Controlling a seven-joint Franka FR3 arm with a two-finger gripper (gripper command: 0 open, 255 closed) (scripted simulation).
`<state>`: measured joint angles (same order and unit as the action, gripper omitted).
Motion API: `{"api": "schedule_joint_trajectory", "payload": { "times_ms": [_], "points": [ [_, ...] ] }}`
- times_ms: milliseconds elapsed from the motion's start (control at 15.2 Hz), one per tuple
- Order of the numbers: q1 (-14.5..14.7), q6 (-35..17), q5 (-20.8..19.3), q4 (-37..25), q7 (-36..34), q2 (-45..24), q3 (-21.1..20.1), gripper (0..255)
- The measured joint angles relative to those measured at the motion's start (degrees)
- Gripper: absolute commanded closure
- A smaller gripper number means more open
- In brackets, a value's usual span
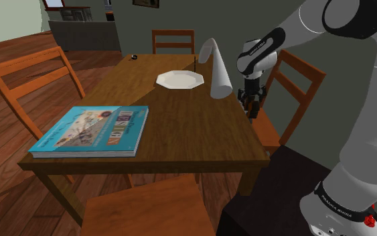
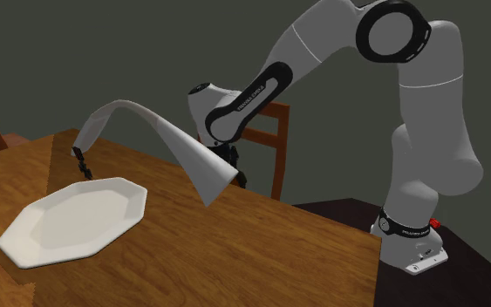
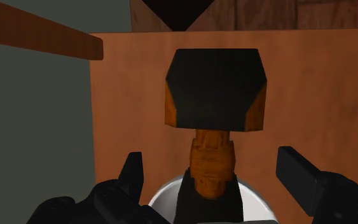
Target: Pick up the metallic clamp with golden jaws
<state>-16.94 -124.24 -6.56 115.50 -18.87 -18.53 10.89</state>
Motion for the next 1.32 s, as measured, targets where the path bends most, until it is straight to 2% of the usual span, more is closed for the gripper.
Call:
{"api": "schedule_joint_trajectory", "payload": {
  "times_ms": [198, 264, 924, 1320],
  "points": [
    [-0.08, -2.0, 0.14, 0.57, -0.17, -1.48, -0.09, 0],
    [-0.09, -2.17, 0.16, 0.59, -0.17, -1.62, -0.1, 255],
    [-0.09, -2.35, 0.2, 0.53, -0.18, -1.74, -0.13, 255],
    [0.1, 0.89, -0.06, -0.2, -0.03, 0.69, 0.01, 255]
  ]
}}
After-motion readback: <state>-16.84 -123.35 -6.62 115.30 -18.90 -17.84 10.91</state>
